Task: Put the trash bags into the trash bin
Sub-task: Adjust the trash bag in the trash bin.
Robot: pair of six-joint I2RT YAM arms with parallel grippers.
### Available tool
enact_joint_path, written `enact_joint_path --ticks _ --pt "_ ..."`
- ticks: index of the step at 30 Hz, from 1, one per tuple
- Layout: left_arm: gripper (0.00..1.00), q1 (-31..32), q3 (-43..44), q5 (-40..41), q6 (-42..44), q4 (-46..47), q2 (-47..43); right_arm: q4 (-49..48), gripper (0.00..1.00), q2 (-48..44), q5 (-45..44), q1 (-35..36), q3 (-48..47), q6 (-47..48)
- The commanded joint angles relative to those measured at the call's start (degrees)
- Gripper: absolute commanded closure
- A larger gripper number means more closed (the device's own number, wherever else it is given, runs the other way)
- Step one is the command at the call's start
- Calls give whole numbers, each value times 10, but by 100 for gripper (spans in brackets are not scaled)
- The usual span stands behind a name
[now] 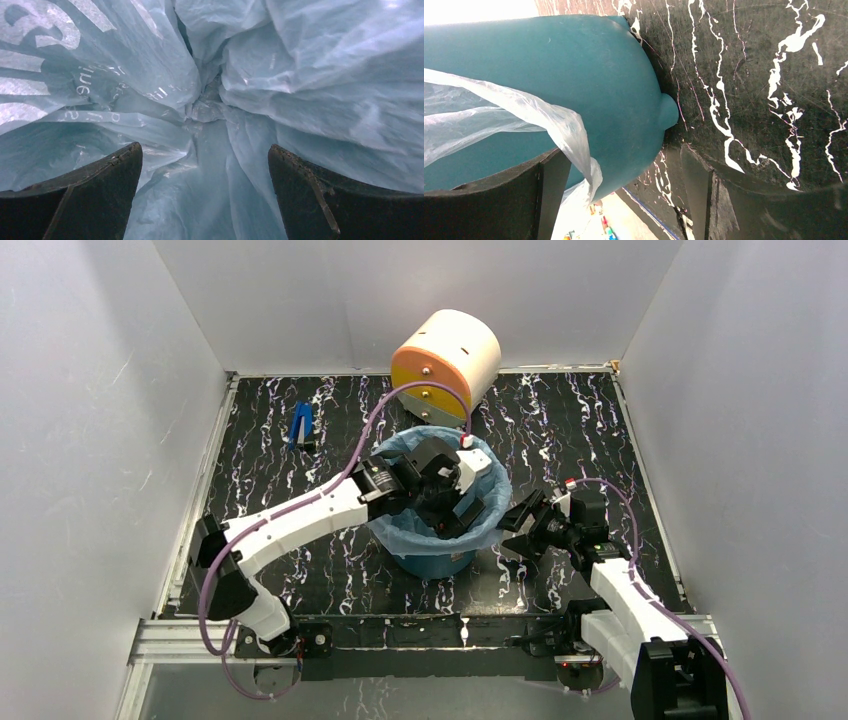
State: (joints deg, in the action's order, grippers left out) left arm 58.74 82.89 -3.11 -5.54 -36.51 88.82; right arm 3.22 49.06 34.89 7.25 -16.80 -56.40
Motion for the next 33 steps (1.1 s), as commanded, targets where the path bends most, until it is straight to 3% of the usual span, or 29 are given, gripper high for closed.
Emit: enact_joint_path --ticks 1,16,33 --pt "6 3 12 16 19 -8 22 -28 12 7 19 -1 1 3" --pt "6 6 -158 8 -6 87 34 -45 12 24 33 -1 3 15" --pt "7 5 -199 20 -30 75 119 18 10 7 33 -1 -9 40"
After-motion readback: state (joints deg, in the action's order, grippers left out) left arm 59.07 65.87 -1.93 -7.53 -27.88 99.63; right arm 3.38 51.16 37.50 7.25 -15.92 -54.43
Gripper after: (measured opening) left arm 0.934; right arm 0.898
